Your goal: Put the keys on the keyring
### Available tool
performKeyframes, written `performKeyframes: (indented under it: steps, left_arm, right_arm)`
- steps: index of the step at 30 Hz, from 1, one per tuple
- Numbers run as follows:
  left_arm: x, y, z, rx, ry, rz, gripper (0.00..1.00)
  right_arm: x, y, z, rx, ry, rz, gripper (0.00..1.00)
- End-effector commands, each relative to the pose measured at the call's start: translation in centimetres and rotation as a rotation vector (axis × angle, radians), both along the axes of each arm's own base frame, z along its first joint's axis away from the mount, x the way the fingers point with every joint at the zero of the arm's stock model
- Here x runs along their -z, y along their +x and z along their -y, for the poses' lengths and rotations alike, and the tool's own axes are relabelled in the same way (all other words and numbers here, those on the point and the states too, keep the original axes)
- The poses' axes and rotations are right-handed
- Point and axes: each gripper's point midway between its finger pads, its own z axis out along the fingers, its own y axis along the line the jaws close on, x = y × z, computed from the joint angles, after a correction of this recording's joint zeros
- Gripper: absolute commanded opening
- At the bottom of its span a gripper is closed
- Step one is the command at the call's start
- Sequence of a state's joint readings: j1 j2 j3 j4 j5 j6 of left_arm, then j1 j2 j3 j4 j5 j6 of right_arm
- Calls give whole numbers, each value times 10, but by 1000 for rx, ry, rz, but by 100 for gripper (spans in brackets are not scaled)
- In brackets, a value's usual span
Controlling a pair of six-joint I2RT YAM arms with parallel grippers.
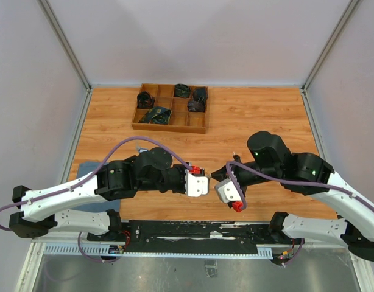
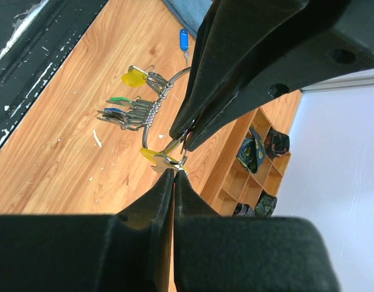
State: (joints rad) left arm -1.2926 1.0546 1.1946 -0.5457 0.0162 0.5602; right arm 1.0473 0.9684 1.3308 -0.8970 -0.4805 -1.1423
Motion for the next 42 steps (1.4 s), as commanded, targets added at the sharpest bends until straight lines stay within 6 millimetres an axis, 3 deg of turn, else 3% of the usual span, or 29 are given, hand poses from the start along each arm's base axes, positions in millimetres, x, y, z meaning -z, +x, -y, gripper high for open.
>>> performKeyframes:
  steps: [1,10,15,23,28,35,42]
  left_arm:
    - [-20,6,5,-26,-77,34,1]
    - [-21,35,-13,-228,-132,82,1]
    - [-19,62,-32,-432,-174,114,0]
    - [-16,88,-56,-643,-177,183,1]
    - [-25,104,-80,-780,-195,358,0]
    - [-54,97,-104,-778,-288,702,0]
    - [-52,90,-108,-738,-209,1010,1]
  right_arm:
    - [-10,-4,1,6,29,12,0]
    - [-15,15,19,271,65,-80,0]
    - [-18,22,27,469,114,-238,0]
    - [-9,42,32,675,124,-563,0]
    - [-5,49,27,710,89,-779,0]
    - [-9,59,21,724,79,-810,1]
    - [-23,70,10,738,99,-830,1]
